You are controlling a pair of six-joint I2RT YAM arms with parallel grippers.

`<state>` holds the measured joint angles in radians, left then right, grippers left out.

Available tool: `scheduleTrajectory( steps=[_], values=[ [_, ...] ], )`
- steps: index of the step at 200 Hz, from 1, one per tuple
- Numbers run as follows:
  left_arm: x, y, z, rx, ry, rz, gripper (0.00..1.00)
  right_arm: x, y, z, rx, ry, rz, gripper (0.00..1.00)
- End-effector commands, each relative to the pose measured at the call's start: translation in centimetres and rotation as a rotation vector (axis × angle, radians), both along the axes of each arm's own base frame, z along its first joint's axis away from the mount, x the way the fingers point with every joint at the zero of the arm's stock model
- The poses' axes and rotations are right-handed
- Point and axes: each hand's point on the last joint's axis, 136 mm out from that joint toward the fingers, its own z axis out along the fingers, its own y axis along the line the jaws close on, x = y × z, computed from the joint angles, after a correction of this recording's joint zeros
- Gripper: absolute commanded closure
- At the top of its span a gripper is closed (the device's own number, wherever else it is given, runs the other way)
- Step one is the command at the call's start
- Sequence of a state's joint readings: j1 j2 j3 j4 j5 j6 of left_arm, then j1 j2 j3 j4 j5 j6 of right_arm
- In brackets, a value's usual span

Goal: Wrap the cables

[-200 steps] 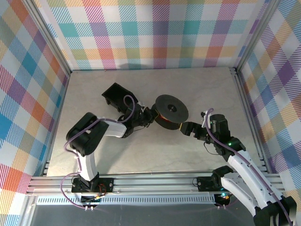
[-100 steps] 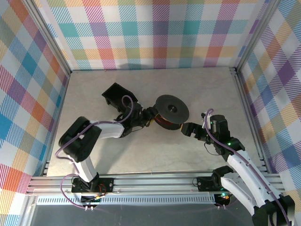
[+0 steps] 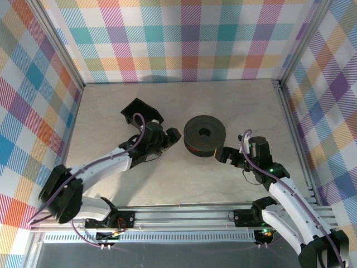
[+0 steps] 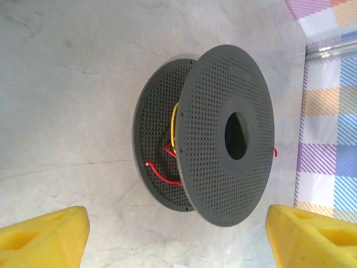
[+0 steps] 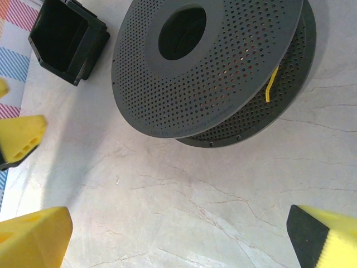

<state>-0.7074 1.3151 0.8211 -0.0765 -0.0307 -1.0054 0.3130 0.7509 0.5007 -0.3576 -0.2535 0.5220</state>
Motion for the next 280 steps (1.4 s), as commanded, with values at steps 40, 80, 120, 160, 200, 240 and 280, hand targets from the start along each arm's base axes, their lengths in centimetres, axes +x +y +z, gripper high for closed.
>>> scheduleTrajectory(
  steps=[40, 80, 120, 160, 200, 240, 280],
  values=[
    [-3.4, 10.4, 2.8, 0.475, -0.204, 0.110, 0.00, 0.7, -3.6, 3.2, -0.186, -0.224, -0.084, 0.01],
    [-3.9, 17.0, 4.7, 0.699, -0.304, 0.289, 0.00, 2.4, -6.9, 3.6, -0.302, -0.321, -0.216, 0.01],
    [-2.0, 21.1, 3.8, 0.773, -0.229, 0.375, 0.00, 4.9, -9.6, 4.4, -0.331, -0.451, -0.327, 0.01],
    [-0.1, 25.6, 3.4, 0.794, -0.261, 0.492, 0.00, 6.5, -13.0, 4.1, -0.376, -0.566, -0.464, 0.01],
    [1.7, 29.7, 0.9, 0.835, -0.241, 0.589, 0.00, 7.7, -15.9, 2.5, -0.412, -0.538, -0.579, 0.01],
    [3.4, 30.9, -1.8, 0.813, -0.310, 0.589, 0.00, 8.9, -17.6, 0.6, -0.450, -0.531, -0.640, 0.01],
    [4.8, 30.6, -3.3, 0.815, -0.438, 0.576, 0.00, 11.3, -17.5, -0.1, -0.482, -0.571, -0.606, 0.01]
  ],
)
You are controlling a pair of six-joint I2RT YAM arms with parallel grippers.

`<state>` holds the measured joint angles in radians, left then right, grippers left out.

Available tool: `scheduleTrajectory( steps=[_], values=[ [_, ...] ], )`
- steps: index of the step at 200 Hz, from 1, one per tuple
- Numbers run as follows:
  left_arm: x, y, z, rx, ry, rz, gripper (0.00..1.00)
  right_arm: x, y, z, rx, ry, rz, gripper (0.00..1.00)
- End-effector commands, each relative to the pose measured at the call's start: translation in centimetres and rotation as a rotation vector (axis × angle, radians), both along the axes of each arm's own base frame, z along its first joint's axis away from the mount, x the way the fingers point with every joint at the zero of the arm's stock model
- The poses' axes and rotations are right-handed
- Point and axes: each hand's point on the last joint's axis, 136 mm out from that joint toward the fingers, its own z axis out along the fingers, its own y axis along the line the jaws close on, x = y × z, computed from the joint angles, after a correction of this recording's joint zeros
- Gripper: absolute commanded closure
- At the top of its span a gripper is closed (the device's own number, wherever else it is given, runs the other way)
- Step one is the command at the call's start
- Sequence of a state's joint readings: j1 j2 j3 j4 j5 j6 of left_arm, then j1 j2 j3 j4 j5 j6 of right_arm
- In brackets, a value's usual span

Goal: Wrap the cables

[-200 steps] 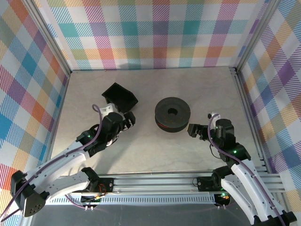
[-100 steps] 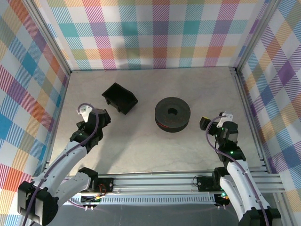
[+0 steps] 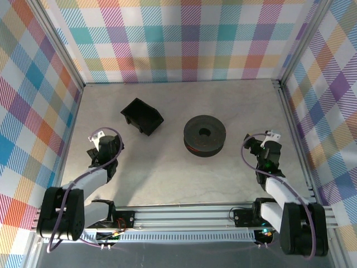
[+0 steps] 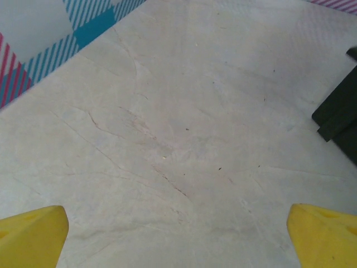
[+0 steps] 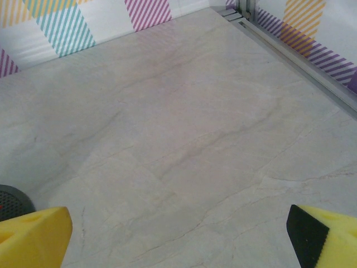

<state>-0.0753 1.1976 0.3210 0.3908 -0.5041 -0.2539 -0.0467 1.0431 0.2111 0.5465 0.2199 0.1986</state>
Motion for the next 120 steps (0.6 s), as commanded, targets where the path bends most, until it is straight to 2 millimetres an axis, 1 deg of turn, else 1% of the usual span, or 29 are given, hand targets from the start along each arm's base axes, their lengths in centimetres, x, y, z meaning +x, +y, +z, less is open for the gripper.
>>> scheduleTrajectory(
  steps=[1, 13, 27, 40, 47, 64, 79, 86, 98, 105, 114, 120],
  values=[
    [2.9, -0.4, 3.5, 0.033, -0.206, -0.056, 0.00, 1.9, -0.3, 2.7, -0.051, -0.137, 0.009, 0.01],
    [3.3, -0.1, 3.2, 0.054, -0.191, -0.042, 0.00, 2.6, -0.1, 2.1, -0.045, -0.130, 0.020, 0.01],
    [3.6, 0.2, 3.0, 0.068, -0.227, -0.023, 0.00, 3.4, 0.5, 1.2, -0.036, -0.128, 0.056, 0.01],
    [3.8, -0.1, 2.3, 0.069, -0.220, -0.045, 0.00, 3.9, 1.4, 0.9, -0.039, -0.133, 0.108, 0.01],
    [3.8, -0.4, 2.4, 0.073, -0.239, -0.063, 0.00, 4.0, 1.7, 0.8, -0.041, -0.127, 0.123, 0.01],
    [3.4, -0.4, 2.3, 0.070, -0.248, -0.064, 0.00, 4.2, 2.2, 0.7, -0.045, -0.125, 0.157, 0.01],
    [3.6, -0.6, 2.3, 0.072, -0.248, -0.076, 0.00, 4.6, 3.1, 0.3, -0.056, -0.117, 0.209, 0.01],
    [3.9, -1.0, 2.2, 0.071, -0.237, -0.104, 0.00, 4.9, 3.8, -0.1, -0.066, -0.112, 0.244, 0.01],
    [4.8, -2.0, 2.0, 0.071, -0.217, -0.168, 0.00, 5.6, 5.1, -1.3, -0.080, -0.092, 0.320, 0.01],
    [5.3, -2.6, 1.7, 0.072, -0.195, -0.207, 0.00, 6.1, 5.8, -1.0, -0.093, -0.101, 0.354, 0.01],
    [6.0, -3.4, 1.4, 0.070, -0.172, -0.256, 0.00, 6.3, 6.4, -1.6, -0.103, -0.039, 0.379, 0.01],
    [6.3, -3.9, 1.0, 0.066, -0.156, -0.288, 0.00, 6.6, 6.8, -1.7, -0.113, -0.037, 0.393, 0.01]
  ],
)
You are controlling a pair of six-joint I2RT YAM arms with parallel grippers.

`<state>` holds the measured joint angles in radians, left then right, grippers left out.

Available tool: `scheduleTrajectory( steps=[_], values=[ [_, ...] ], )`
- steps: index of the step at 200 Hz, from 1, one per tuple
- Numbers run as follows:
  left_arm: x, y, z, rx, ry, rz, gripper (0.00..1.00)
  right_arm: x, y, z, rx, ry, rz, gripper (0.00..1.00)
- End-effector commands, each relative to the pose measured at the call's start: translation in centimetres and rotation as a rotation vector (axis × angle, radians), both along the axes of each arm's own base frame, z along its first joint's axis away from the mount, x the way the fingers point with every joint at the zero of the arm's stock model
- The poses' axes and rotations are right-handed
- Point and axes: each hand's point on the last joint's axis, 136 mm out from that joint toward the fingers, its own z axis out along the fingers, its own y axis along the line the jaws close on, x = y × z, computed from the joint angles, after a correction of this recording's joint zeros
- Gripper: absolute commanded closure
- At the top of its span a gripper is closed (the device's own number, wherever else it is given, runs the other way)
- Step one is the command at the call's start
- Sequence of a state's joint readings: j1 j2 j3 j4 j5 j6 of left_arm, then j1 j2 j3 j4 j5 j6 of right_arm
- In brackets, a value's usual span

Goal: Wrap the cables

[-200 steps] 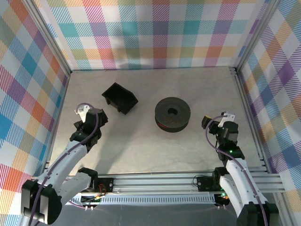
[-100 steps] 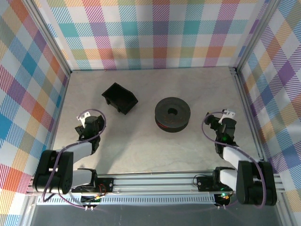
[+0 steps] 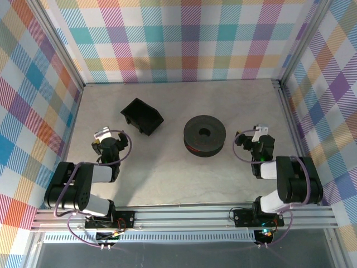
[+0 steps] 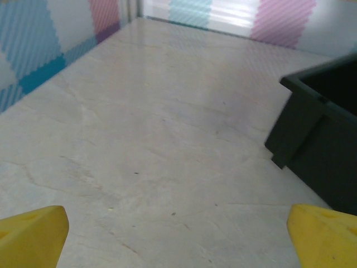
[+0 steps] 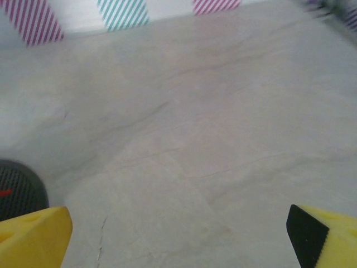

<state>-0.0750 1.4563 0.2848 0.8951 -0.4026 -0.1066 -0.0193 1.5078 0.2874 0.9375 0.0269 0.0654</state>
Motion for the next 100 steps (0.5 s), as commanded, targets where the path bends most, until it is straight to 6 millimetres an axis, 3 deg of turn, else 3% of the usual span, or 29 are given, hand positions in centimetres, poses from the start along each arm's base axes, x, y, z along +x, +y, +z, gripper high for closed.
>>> scheduleTrajectory(
  steps=[1, 16, 31, 100],
  values=[
    [2.3, -2.1, 0.6, 0.014, -0.001, -0.143, 0.00, 1.6, 2.8, 1.6, -0.054, -0.042, 0.144, 0.01],
    [3.0, -2.5, -0.1, 0.045, -0.024, -0.158, 0.00, 2.3, 2.4, 1.3, -0.057, -0.005, 0.116, 0.01],
    [3.1, -2.7, -1.0, 0.049, 0.064, -0.154, 0.00, 2.4, 1.9, 1.2, -0.049, 0.007, 0.088, 0.01],
    [3.3, -2.9, -0.5, 0.056, 0.040, -0.156, 0.00, 2.4, 2.0, 1.2, -0.053, 0.010, 0.092, 0.01]
  ],
)
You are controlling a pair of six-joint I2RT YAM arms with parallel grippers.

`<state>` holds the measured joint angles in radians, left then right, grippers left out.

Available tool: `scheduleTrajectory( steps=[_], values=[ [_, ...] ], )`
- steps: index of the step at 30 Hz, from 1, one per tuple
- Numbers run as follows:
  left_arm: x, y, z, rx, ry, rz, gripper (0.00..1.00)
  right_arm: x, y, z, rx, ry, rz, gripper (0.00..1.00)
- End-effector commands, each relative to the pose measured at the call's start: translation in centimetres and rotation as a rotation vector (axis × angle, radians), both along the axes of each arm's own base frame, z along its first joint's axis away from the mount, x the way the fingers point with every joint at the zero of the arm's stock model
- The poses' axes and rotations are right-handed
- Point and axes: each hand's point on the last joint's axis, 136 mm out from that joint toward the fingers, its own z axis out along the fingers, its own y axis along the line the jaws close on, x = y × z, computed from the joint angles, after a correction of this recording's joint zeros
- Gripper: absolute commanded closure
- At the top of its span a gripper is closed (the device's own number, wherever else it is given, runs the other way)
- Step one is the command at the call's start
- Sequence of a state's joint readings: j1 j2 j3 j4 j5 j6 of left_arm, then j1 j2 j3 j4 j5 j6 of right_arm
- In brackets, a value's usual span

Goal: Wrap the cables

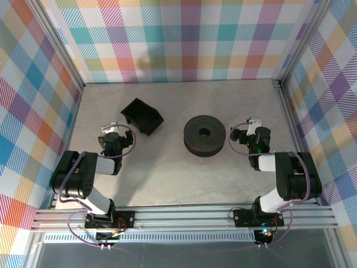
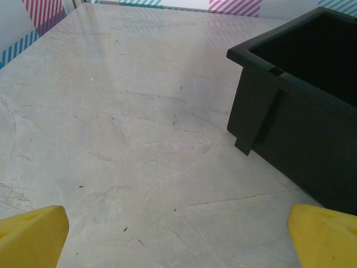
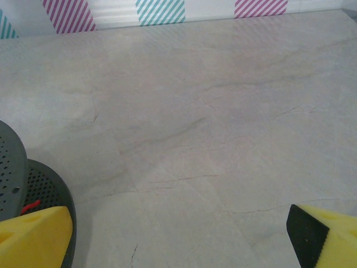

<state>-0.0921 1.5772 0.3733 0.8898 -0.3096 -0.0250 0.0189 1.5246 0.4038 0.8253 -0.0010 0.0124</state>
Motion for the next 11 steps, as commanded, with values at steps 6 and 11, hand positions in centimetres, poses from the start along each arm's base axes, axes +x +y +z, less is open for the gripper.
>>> scheduleTrajectory(
  steps=[6, 11],
  values=[
    [0.64, -0.49, 0.85, 0.012, -0.025, -0.024, 0.00, 0.29, 0.07, -0.10, -0.001, 0.012, 0.020, 0.01],
    [0.61, -0.50, 0.81, 0.013, -0.024, -0.025, 0.00, 0.21, 0.04, -0.10, 0.003, 0.009, 0.023, 0.01]
  ],
)
